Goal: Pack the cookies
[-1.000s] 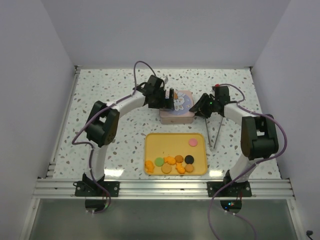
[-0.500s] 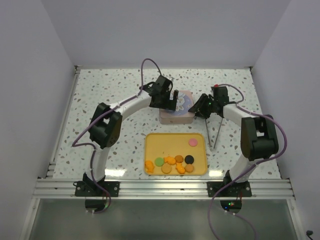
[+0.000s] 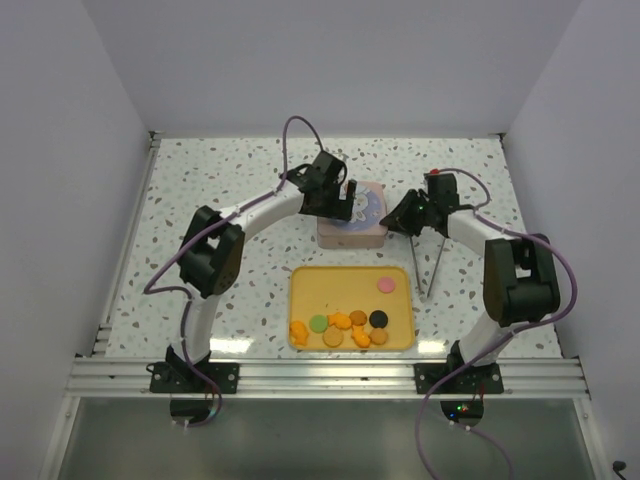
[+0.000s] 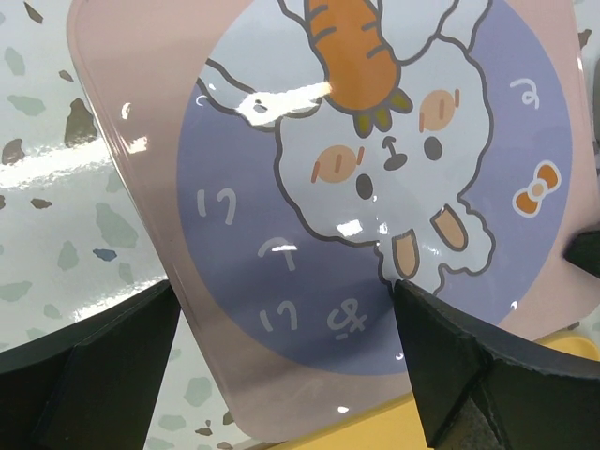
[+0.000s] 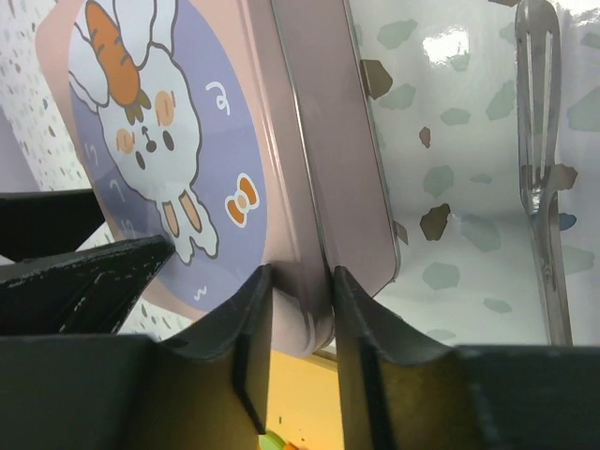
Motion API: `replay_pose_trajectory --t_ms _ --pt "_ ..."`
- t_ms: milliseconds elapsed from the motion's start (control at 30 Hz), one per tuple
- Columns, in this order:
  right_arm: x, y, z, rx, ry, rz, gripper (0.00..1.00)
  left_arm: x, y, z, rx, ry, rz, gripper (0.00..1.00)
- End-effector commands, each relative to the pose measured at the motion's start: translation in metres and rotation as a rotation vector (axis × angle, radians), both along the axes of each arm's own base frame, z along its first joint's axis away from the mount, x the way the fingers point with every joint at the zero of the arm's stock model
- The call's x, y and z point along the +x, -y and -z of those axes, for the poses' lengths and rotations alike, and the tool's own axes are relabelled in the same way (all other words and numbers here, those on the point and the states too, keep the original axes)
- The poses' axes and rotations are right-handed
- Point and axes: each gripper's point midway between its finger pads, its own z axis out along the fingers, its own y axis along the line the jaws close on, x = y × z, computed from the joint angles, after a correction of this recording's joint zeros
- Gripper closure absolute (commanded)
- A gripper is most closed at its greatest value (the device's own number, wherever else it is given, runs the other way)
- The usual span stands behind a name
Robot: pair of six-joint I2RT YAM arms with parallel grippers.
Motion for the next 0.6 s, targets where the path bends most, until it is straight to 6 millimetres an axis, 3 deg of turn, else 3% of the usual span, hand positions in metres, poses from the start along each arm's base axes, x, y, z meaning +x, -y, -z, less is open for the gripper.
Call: replay_pose_trajectory --t_ms 0,133,367,567 --pt "-0.016 -0.014 -0.007 0.021 -0.001 -0.049 0.77 -0.038 -0.020 0.047 0.136 -0.147 0.037 0.00" --pt "-0.021 -0.016 -0.004 0.021 -0.008 -0.061 0.80 -0.036 -0.028 0.044 0.071 -0.156 -0.002 0.00" --pt "-0.029 -0.018 -0.001 0.002 -0.020 -0.075 0.72 -0.047 -0.037 0.049 0.001 -0.180 -0.018 0.00" --pt "-0.025 -0.015 -0.011 -0.013 0.002 -0.068 0.58 -0.051 -0.039 0.045 -0.009 -0.176 -0.014 0.00"
